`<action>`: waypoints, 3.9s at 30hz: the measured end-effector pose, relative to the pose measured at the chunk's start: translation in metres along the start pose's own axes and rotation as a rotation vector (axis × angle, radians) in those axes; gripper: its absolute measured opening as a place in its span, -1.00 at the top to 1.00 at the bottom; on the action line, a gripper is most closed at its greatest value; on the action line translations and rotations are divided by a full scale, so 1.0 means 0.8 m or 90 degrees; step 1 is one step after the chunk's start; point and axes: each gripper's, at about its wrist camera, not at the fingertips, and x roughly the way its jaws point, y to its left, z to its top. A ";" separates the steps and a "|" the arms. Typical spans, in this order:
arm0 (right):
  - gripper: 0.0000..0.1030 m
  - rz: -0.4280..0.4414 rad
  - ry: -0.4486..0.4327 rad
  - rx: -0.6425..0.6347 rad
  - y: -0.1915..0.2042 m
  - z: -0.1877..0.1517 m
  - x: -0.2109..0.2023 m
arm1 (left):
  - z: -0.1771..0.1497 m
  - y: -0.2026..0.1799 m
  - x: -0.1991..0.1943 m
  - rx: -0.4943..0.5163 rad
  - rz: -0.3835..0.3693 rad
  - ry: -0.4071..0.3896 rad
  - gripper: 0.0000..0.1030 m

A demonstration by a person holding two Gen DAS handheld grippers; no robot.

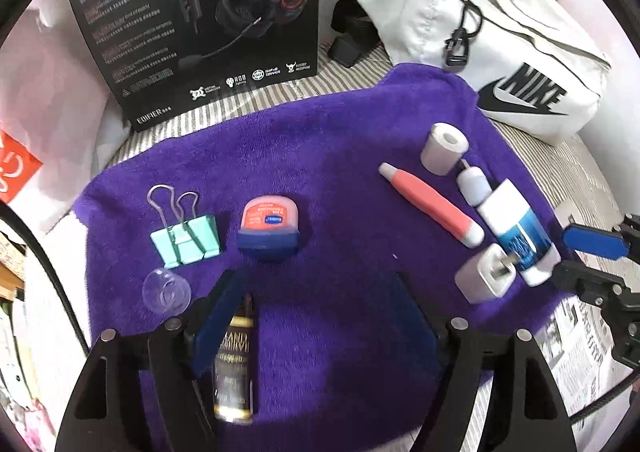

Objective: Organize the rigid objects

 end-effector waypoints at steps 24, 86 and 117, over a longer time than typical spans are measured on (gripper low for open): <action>-0.80 -0.030 -0.013 0.058 0.047 -0.061 -0.058 | -0.119 0.015 -0.126 -0.076 0.053 -0.039 -1.00; -0.99 -0.093 -0.033 0.077 0.060 -0.148 -0.162 | -0.196 -0.028 -0.225 -0.138 0.049 -0.097 -1.00; -0.99 -0.093 -0.033 0.068 0.064 -0.151 -0.164 | -0.198 -0.018 -0.227 -0.147 0.053 -0.095 -1.00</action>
